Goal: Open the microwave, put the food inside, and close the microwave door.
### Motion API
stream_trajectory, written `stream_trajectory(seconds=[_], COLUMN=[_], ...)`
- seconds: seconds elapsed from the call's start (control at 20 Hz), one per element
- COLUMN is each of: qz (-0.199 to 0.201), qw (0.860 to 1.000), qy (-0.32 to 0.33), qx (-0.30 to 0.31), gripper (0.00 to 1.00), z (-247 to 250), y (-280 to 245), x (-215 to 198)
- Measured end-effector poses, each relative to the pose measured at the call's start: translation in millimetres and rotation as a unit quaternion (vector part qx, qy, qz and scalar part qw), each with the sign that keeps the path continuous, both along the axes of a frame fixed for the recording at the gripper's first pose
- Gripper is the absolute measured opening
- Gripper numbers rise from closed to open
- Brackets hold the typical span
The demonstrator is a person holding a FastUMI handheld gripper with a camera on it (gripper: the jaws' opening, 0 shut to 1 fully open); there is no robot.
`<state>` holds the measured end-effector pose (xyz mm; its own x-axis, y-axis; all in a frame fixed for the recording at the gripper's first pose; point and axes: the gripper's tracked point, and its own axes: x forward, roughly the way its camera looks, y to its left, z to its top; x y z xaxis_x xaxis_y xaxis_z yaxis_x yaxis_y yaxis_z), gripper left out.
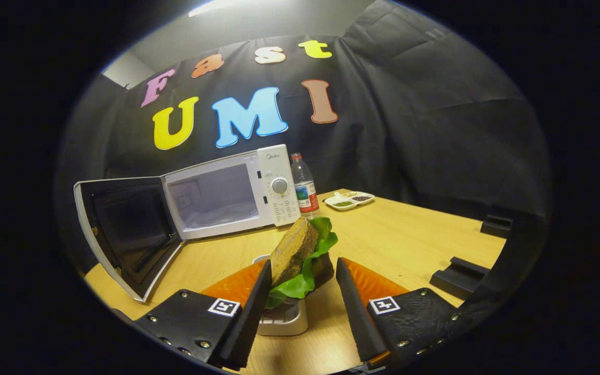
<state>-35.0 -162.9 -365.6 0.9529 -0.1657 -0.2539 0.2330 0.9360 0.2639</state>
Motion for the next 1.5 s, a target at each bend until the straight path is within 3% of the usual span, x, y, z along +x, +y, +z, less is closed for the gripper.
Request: stream_trajectory(seconds=[0.05, 0.1, 0.15, 0.2, 0.25, 0.3, 0.35, 0.65, 1.1, 1.5], qz=[0.004, 0.008, 0.013, 0.018, 0.022, 0.022, 0.026, 0.027, 0.073, 0.116], qw=[1.000, 1.000, 1.000, 1.000, 0.999, 0.999, 0.999, 0.999, 0.994, 0.986], qy=[-0.002, -0.005, -0.007, -0.011, -0.014, -0.017, -0.015, -0.028, -0.044, -0.057], qx=[0.007, 0.009, 0.008, 0.017, 0.023, 0.031, 0.029, -0.007, -0.065, -0.109], gripper=[0.64, 0.63, 0.50, 0.50, 0.33, 0.33, 0.22, 0.22, 0.22, 0.22], z=[0.0, 3.7, 5.9, 7.9, 11.6, 14.1, 12.7, 36.6, 82.0, 117.9], y=[0.9, 1.4, 1.4, 4.6, 3.3, 1.4, 5.6, 11.6, 56.4, 114.8], x=[6.5, 6.3, 9.2, 10.3, 9.5, 8.0, 8.2, 7.7, 25.6, 94.0])
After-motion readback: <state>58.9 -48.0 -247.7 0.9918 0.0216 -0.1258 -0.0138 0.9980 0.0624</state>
